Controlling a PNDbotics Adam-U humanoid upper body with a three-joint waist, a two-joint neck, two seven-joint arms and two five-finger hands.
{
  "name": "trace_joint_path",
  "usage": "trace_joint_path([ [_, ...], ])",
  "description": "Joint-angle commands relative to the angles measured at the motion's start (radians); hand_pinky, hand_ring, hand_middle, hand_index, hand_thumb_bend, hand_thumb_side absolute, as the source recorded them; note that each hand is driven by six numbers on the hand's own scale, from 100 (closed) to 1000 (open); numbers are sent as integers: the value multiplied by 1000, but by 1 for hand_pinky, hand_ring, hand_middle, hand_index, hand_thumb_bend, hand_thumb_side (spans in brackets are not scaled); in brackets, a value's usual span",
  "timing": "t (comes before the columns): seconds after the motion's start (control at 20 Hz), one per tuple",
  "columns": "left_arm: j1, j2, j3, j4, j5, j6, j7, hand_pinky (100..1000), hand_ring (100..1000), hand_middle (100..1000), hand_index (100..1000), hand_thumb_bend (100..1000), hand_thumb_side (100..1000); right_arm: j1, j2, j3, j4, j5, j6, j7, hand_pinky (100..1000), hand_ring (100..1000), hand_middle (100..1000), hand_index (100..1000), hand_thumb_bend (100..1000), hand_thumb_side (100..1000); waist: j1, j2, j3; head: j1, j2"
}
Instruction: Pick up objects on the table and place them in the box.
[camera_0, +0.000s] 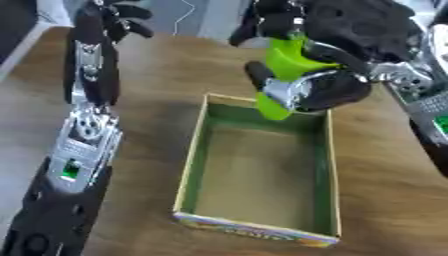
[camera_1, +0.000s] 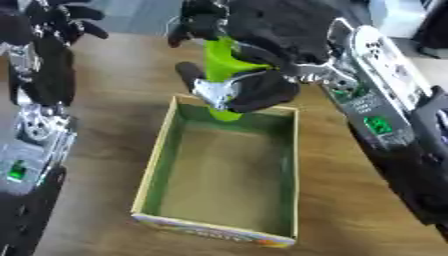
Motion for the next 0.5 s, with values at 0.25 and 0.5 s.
trace_joint_path([
  [0.25, -17, 18, 0, -3, 16, -5, -2, 467, 609, 637, 708, 590, 977, -8, 0, 5, 2, -42, -31, 178, 100, 1000, 1000, 1000, 100, 1000, 0, -13, 3, 5, -2],
  [0.5, -16, 18, 3, -1, 19, -7, -2, 469, 609, 638, 709, 591, 977, -6, 0, 2, 3, -69, -58, 302, 100, 1000, 1000, 1000, 100, 1000, 1, -15, 3, 5, -2],
])
